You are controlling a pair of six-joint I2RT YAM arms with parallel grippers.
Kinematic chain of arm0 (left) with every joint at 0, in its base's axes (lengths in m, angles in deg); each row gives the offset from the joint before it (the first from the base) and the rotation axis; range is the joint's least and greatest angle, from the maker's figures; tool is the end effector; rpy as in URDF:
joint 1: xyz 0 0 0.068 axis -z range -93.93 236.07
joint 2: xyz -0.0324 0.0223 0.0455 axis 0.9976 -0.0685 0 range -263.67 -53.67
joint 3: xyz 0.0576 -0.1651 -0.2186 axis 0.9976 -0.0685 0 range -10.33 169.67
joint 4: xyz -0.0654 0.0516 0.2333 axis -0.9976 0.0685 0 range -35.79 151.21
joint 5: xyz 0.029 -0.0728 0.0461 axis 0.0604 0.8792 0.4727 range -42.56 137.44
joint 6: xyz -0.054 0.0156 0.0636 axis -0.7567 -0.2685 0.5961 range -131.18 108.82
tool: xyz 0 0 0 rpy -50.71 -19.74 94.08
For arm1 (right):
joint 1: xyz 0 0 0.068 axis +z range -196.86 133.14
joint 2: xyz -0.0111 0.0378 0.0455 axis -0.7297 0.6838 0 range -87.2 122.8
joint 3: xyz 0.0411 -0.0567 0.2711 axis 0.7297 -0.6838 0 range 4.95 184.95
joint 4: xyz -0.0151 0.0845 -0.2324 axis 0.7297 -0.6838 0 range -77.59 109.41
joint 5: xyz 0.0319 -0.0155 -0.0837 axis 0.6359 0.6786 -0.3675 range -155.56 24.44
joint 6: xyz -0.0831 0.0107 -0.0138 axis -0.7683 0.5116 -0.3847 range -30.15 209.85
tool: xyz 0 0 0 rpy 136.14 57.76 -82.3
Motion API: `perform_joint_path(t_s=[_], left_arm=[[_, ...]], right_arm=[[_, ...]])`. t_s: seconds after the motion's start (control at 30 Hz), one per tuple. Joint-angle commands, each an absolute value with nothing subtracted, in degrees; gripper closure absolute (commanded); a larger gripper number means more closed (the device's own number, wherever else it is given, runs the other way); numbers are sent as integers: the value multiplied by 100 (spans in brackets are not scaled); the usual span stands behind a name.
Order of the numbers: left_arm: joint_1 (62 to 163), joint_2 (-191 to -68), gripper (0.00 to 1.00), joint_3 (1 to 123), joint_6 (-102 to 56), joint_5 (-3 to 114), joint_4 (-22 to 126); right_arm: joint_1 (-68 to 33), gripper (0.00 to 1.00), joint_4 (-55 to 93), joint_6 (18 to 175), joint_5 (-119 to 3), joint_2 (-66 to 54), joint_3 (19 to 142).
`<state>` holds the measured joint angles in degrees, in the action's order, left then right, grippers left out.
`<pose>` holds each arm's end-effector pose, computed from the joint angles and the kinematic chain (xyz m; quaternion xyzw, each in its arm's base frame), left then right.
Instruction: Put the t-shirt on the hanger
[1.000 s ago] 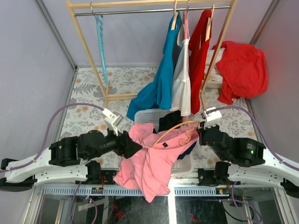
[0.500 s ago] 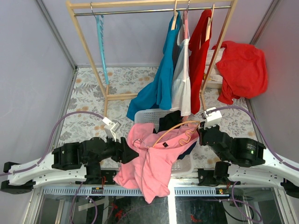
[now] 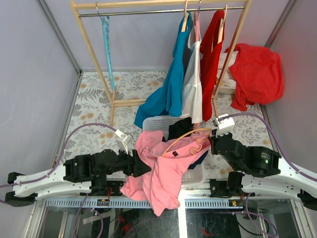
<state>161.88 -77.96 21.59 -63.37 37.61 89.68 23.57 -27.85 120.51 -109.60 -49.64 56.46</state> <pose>0.0425 -0.1165 0.2463 0.1314 0.8443 -0.4300 0.2914 0.0891 0.0963 0.3226 -0.1103 0.8278 0.1302 0.5345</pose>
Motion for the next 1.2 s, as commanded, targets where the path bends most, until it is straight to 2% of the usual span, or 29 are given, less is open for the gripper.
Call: perform_joint_path(t_s=[0.0,0.83,0.9,1.17], left_arm=[[16228,-7951,38,2115,-6372,3842,8072],[16652,-9363,40,2013,-6057,3460,6730],[16668,-9411,46,2040,-6042,3436,6705],[16700,-9135,85,2384,-5935,3280,7279]], right_arm=[[2310,100,-2569,12130,-11145,-4947,5675],[2310,100,-2486,12052,-11076,-5004,5656],[2310,100,-2481,12052,-11077,-5023,5646],[2310,100,-2456,12040,-11070,-5007,5653]])
